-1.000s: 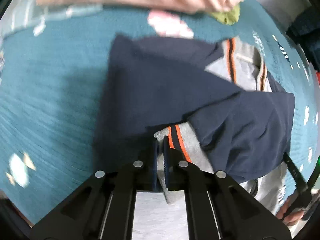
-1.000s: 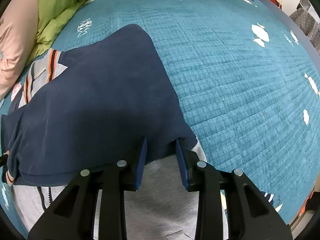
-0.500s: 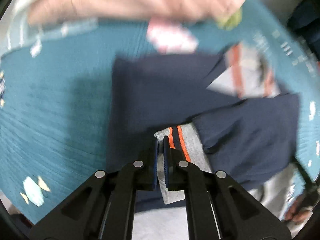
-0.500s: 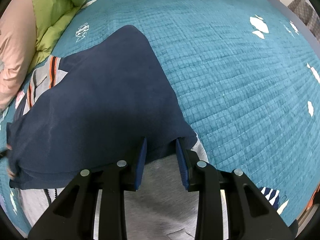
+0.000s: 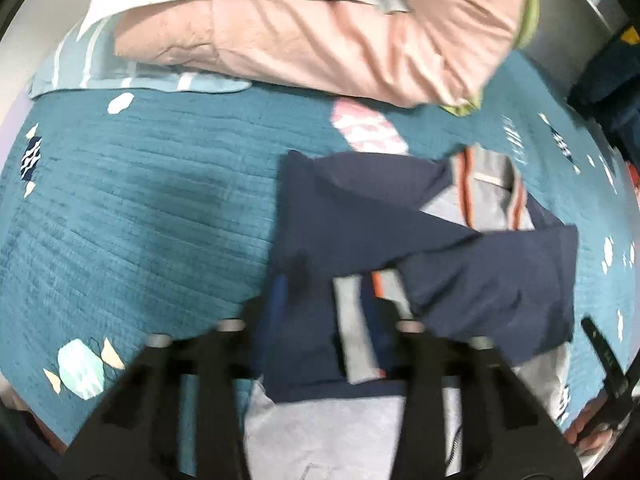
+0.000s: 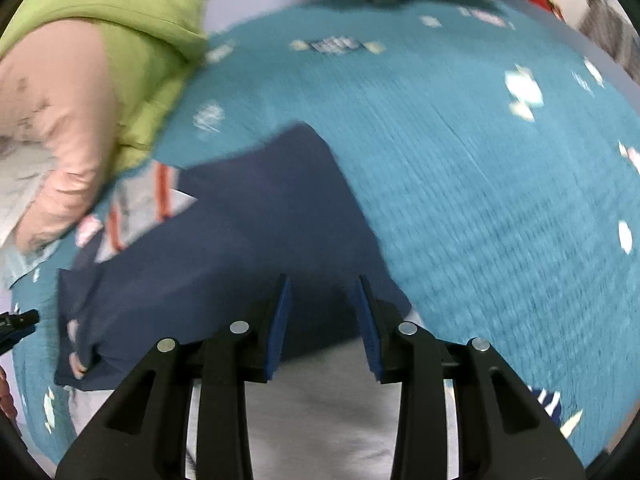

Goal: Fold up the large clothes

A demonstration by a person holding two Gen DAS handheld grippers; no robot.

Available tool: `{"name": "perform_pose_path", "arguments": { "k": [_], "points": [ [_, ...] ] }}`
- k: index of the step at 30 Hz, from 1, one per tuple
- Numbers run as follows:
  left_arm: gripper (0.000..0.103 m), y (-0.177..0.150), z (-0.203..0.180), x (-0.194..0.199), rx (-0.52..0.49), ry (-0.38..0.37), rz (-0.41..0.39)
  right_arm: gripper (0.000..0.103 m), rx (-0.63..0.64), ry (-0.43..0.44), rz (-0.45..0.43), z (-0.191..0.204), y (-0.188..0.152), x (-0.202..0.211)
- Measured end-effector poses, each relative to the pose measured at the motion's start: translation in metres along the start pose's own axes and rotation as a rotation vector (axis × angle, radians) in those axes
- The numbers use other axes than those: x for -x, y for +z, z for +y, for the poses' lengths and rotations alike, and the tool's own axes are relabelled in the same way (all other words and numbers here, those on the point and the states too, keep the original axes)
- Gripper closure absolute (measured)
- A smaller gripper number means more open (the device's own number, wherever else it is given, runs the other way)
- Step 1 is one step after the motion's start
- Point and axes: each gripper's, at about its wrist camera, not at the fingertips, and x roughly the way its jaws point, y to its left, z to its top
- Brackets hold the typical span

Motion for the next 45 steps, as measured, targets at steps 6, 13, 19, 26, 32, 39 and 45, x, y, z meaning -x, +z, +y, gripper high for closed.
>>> {"name": "perform_pose_path", "arguments": {
  "k": [6, 13, 19, 26, 32, 39, 45],
  "points": [
    [0.103, -0.02, -0.077, -0.005, -0.11, -0.047, -0.021, 0.075, 0.114, 0.088, 0.021, 0.054, 0.011, -0.002],
    [0.103, -0.038, -0.129, -0.044, -0.182, -0.09, 0.021, 0.088, 0.186, 0.149, 0.146, 0.091, 0.006, -0.028],
    [0.103, -0.048, -0.108, -0.079, -0.136, -0.048, 0.081, 0.103, 0.134, 0.065, 0.335, 0.056, -0.017, -0.064],
    [0.102, -0.051, -0.102, -0.091, -0.11, -0.078, 0.084, 0.103, 0.164, 0.0, 0.343, 0.067, -0.023, -0.073],
    [0.098, -0.048, -0.1, -0.076, -0.084, -0.07, 0.1, 0.096, 0.155, 0.063, 0.318, 0.059, -0.015, -0.052],
    [0.075, -0.041, -0.099, -0.043, -0.046, -0.154, 0.072, 0.027, 0.104, 0.07, 0.186, 0.04, 0.006, -0.006],
    [0.073, -0.029, -0.085, -0.036, -0.04, -0.111, 0.056, 0.026, 0.056, 0.039, 0.192, 0.022, 0.022, -0.013]
  ]
}}
